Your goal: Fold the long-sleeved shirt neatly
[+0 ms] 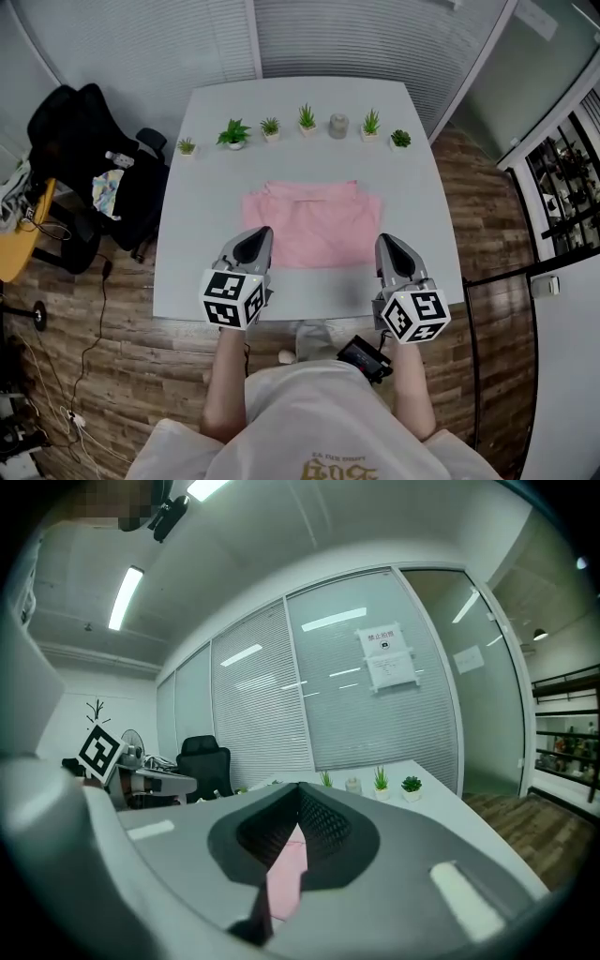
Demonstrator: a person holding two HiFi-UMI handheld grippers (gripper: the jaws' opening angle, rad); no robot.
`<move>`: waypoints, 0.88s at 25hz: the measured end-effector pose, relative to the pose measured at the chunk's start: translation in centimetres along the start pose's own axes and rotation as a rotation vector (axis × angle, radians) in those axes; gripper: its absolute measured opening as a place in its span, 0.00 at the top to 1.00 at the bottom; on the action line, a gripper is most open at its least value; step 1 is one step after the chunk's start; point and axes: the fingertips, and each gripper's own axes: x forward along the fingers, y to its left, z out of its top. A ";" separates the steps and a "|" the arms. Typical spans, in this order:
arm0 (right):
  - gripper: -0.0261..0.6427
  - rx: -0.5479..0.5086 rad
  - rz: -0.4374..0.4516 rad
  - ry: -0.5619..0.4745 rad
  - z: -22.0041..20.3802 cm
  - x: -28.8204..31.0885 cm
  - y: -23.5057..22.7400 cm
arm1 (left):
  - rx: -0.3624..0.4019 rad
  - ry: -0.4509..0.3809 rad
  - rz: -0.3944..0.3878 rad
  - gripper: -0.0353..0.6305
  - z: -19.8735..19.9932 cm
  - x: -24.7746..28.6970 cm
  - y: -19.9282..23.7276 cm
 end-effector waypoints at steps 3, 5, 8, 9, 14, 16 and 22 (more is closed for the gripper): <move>0.94 0.000 0.005 -0.002 0.2 -0.3 0.1 | -0.002 -0.005 0.008 0.94 0.2 -0.5 0.0; 0.94 0.002 0.007 -0.001 0.2 -0.3 0.1 | -0.002 -0.007 0.010 0.94 0.2 -0.6 0.0; 0.94 -0.005 -0.002 -0.002 0.3 -0.3 0.1 | 0.001 -0.004 0.009 0.94 0.2 -0.8 -0.1; 0.94 -0.009 -0.005 -0.002 0.3 -0.4 0.1 | 0.004 -0.002 0.010 0.94 0.1 -0.8 -0.1; 0.94 -0.013 0.001 0.005 0.1 -0.4 0.1 | 0.014 -0.002 0.011 0.94 0.1 -0.8 -0.4; 0.94 -0.003 0.008 -0.001 0.1 -0.3 0.1 | 0.010 -0.004 0.008 0.94 0.1 -0.7 -0.4; 0.94 -0.002 -0.008 0.011 -0.1 -0.2 -0.5 | -0.003 -0.002 0.009 0.94 -0.1 -0.4 -0.1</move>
